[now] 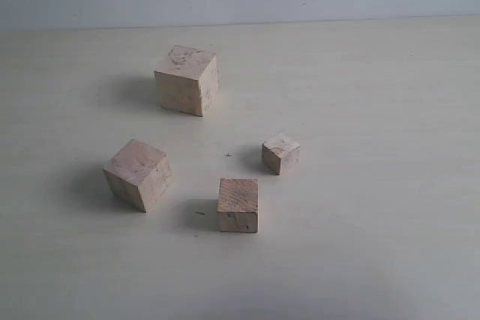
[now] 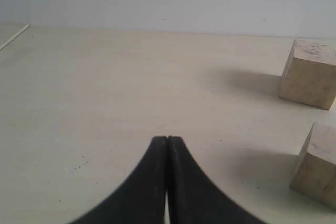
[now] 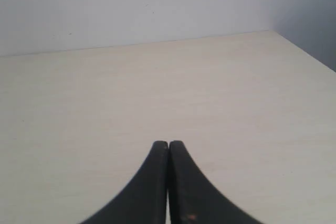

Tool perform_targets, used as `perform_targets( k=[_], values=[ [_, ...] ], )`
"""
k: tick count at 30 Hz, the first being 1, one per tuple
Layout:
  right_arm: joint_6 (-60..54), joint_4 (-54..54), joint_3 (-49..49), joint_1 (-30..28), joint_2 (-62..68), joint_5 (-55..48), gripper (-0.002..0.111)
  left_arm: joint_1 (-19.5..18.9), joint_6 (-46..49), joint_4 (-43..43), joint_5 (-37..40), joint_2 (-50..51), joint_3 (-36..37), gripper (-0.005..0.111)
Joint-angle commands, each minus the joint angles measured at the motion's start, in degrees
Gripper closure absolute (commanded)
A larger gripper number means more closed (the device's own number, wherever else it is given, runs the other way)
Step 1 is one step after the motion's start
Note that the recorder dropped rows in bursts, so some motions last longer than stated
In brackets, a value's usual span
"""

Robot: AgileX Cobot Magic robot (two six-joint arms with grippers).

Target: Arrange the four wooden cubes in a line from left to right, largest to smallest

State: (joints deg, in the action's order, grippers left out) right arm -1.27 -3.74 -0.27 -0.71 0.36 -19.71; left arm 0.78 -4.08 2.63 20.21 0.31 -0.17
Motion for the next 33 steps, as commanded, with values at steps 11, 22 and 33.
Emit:
perform_targets(
  k=[11,22,33],
  values=[
    [0.02,0.31,0.27,0.07,-0.36,0.27,0.108,0.38,-0.5,-0.02,-0.03,-0.31,0.17,0.107],
    [0.02,-1.43,0.27,0.07,-0.36,18.03,0.108,0.38,-0.5,-0.02,-0.03,-0.31,0.17,0.107],
    [10.36,-6.56,-0.25,0.07,-0.36,43.0,0.108,0.38,-0.5,-0.02,-0.03,-0.31,0.17,0.107]
  ],
)
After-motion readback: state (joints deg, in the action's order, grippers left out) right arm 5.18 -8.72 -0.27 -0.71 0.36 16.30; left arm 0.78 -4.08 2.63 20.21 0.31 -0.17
